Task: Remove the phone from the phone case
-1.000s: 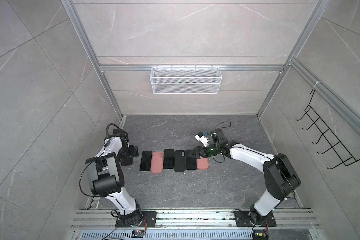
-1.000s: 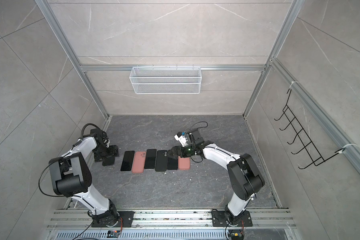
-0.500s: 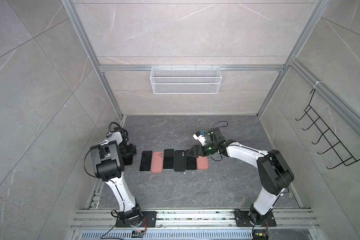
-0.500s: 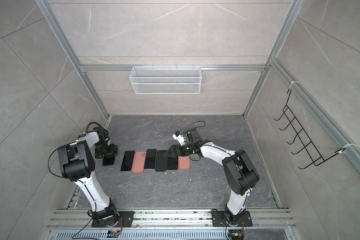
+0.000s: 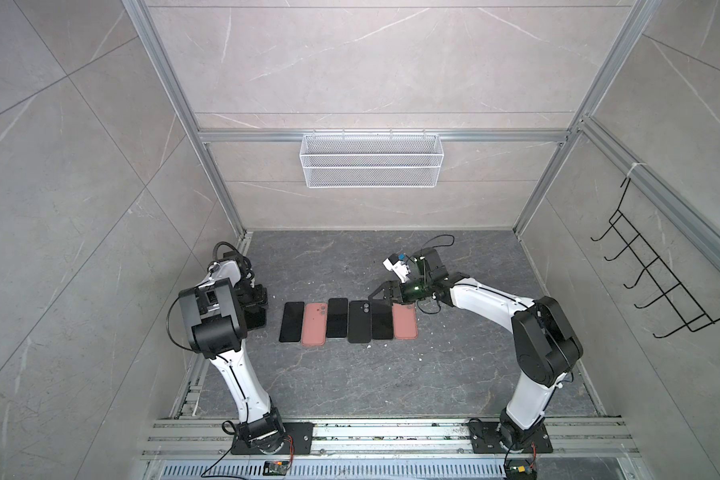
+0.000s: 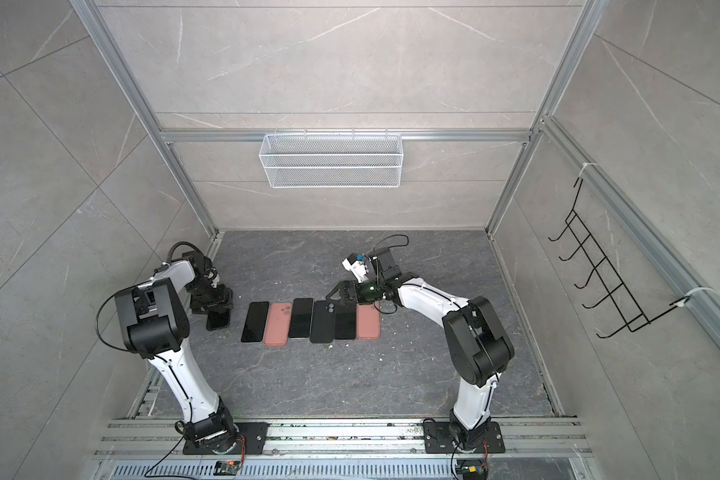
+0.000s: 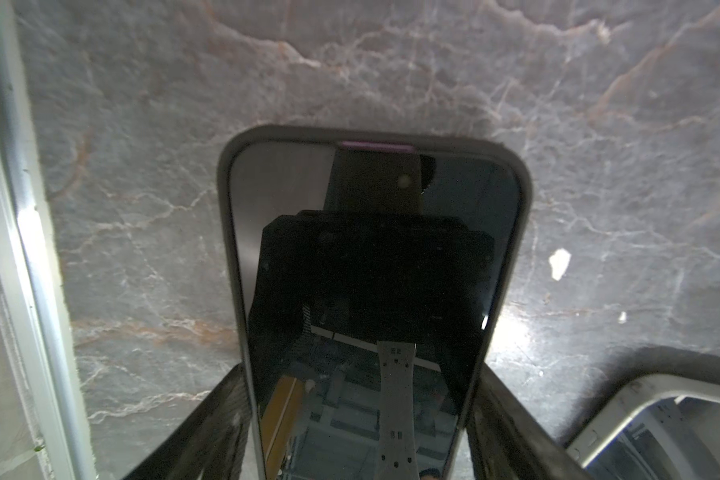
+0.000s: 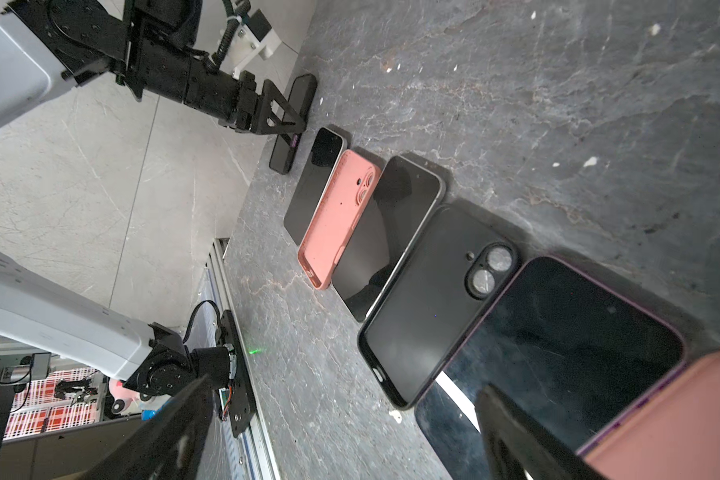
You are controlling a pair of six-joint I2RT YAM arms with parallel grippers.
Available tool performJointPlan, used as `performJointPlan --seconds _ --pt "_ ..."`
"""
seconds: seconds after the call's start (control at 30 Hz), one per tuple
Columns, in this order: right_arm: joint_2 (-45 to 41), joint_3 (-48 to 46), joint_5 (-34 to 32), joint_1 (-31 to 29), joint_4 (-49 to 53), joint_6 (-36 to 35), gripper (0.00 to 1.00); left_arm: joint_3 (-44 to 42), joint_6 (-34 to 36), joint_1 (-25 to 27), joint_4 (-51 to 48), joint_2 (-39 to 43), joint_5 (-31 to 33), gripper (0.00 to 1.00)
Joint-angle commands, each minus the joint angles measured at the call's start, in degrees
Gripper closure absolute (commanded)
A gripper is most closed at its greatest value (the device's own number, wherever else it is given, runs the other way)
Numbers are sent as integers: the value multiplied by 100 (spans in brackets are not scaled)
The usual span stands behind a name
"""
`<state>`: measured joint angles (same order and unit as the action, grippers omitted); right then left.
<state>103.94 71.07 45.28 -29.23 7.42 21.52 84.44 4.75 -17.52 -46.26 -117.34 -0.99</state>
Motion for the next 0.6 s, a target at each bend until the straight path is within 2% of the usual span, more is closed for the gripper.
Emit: performJointPlan --seconds 0.0,0.23,0.4,0.57 --pt "89 171 60 -30 -22 197 0 -219 -173 -40 79 223 -1055 67" --pt "206 162 174 -292 -386 460 0 -468 -639 -91 284 946 -2256 70" --pt "618 141 -28 -861 -1594 1204 0 -810 -1309 -172 649 1520 -3087 74" --pt "1377 914 -401 -1353 -2033 1588 1 -1154 -1875 -157 898 2084 -3494 76"
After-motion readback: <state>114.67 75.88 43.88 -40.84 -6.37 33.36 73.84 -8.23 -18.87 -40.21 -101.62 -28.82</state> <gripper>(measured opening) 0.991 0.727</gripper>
